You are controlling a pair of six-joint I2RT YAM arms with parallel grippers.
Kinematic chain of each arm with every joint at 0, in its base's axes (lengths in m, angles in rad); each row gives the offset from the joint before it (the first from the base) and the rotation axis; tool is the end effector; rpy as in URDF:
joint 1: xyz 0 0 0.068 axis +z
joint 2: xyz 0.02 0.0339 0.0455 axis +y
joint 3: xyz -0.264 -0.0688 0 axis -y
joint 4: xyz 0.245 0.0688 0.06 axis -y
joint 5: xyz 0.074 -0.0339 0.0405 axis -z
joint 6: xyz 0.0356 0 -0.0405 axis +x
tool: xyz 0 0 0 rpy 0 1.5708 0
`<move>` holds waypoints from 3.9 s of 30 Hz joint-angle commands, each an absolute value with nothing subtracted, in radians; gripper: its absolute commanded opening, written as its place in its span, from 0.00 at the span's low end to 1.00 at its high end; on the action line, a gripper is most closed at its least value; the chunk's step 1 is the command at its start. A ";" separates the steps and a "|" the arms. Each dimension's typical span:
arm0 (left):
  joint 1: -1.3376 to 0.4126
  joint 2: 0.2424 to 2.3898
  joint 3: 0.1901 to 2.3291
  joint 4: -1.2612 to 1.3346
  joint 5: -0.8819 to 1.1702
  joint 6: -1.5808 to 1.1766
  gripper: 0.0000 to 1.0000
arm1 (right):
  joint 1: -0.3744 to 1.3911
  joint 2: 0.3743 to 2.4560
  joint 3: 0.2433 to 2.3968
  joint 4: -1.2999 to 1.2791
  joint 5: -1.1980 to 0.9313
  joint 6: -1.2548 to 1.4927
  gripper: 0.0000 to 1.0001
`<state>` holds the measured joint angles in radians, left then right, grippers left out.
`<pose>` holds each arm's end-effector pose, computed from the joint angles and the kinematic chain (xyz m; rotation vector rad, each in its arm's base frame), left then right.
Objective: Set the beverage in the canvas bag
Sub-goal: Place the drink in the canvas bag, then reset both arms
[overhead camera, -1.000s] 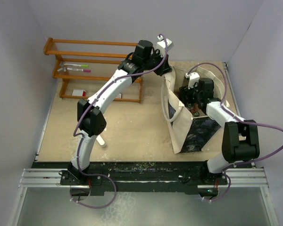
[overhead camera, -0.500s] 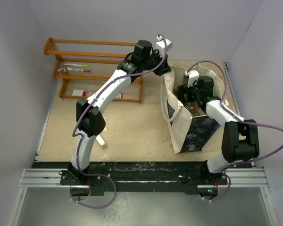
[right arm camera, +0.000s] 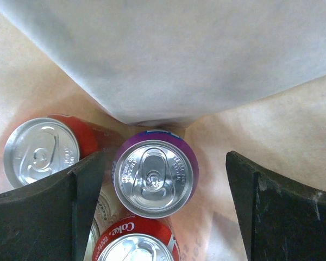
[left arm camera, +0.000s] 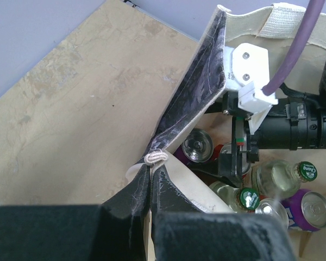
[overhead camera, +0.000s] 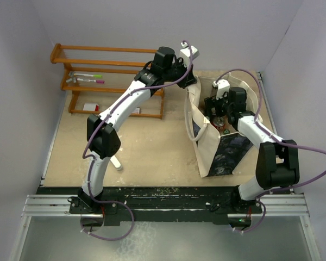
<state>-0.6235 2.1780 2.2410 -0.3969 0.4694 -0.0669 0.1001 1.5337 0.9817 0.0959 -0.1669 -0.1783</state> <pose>0.4057 -0.3116 0.3710 0.8525 1.7792 -0.9059 0.3459 0.0407 0.2519 -0.3845 1.9853 0.1196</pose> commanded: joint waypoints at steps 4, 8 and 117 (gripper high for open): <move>-0.626 2.125 2.199 -0.417 0.527 -0.031 0.00 | 0.100 1.464 1.039 0.164 -0.137 -0.195 0.95; -0.627 2.122 2.183 -0.422 0.534 -0.005 0.00 | 0.100 1.457 1.042 0.157 -0.134 -0.195 0.95; -0.389 1.373 1.806 -0.752 -0.056 0.224 0.99 | 0.098 1.140 1.780 -0.636 0.198 -0.142 1.00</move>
<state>-0.3923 1.4734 1.8008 -0.6777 -0.0414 0.2001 0.0986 1.1606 1.7241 -0.6094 0.2096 -0.0708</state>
